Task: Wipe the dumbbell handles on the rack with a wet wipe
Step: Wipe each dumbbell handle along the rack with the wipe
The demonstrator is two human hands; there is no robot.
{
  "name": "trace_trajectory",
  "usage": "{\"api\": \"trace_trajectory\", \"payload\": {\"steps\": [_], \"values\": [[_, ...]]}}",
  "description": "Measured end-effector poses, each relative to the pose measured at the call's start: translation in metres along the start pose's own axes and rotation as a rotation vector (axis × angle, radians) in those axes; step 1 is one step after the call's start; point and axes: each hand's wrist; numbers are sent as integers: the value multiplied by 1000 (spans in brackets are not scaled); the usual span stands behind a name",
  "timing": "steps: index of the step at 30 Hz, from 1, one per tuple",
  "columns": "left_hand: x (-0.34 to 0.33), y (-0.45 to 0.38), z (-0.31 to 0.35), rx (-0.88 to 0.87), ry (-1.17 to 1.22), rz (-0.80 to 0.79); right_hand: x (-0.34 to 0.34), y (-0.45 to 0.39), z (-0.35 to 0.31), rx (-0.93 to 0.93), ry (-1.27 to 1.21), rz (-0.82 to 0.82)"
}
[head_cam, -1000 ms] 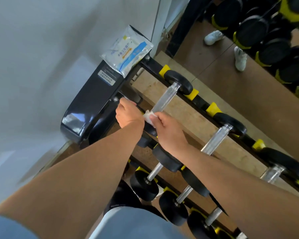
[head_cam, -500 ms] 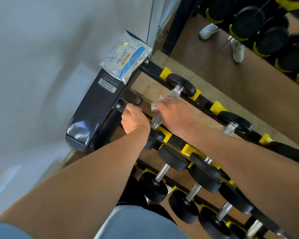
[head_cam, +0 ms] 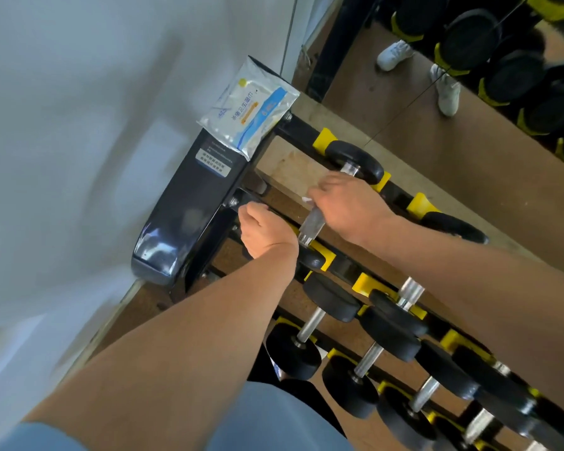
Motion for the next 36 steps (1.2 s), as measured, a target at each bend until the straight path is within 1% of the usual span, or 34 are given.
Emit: {"api": "trace_trajectory", "payload": {"steps": [4,6,8,10,11,12,13,14,15,16,17,18,19,20,21,24,25,26,28,30,31,33,34,35,36], "values": [[0,0,0,-2,28,49,2,2,-34,-31,15,-38],[0,0,-1,15,42,49,-5,10,-47,-75,-100,-25],[0,-1,0,28,60,47,-11,22,-56,-132,-303,-14],[0,-2,-1,22,65,35,-11,35,-62,-312,-652,-19],[0,-2,-2,14,63,21,-8,42,-62,-443,-844,19],[1,-2,-2,4,55,1,-2,47,-58,-570,-994,92],[2,-1,-2,-5,45,-21,5,51,-52,-658,-1050,224],[2,-1,-2,-12,38,-39,14,51,-43,-683,-1018,392],[2,-2,-2,-17,33,-51,20,49,-32,-639,-926,536],[2,-2,-1,-18,26,-58,23,45,-20,-542,-809,620],[2,-2,0,-20,16,-62,21,38,-8,-419,-666,624],[2,-2,1,-26,0,-64,9,31,5,-283,-490,551],[2,-2,1,-35,-18,-67,-8,26,17,-157,-326,439],[1,-2,1,-44,-34,-72,-26,23,25,-70,-213,346],[1,-2,1,-47,-48,-76,-42,21,27,-32,-171,322],[-1,-3,2,-48,-72,-57,-55,33,3,-46,-349,404],[-1,-4,2,-47,-80,-48,-52,40,-14,-64,-411,387],[-1,-3,2,-45,-94,-49,-51,51,-32,-121,-472,331],[-1,-3,1,-59,-99,-57,-48,70,-64,-297,-705,224],[0,-4,0,-77,-98,-52,-42,76,-73,-375,-885,217],[0,-4,0,-81,-103,-59,-37,73,-68,-386,-916,276],[0,-3,1,-77,-117,-85,-24,60,-47,-408,-902,518],[0,-3,1,-75,-122,-86,-22,50,-34,-383,-806,648],[0,-3,2,-76,-124,-82,-22,40,-21,-314,-658,732],[0,-3,2,-78,-127,-79,-28,31,-8,-197,-469,752]]}}
Point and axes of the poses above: each hand's wrist, its own y-axis away from the middle knuckle, its own x-axis out of the back of the hand, z = x × y, and after that the axes turned 4 degrees about -x, right-handed
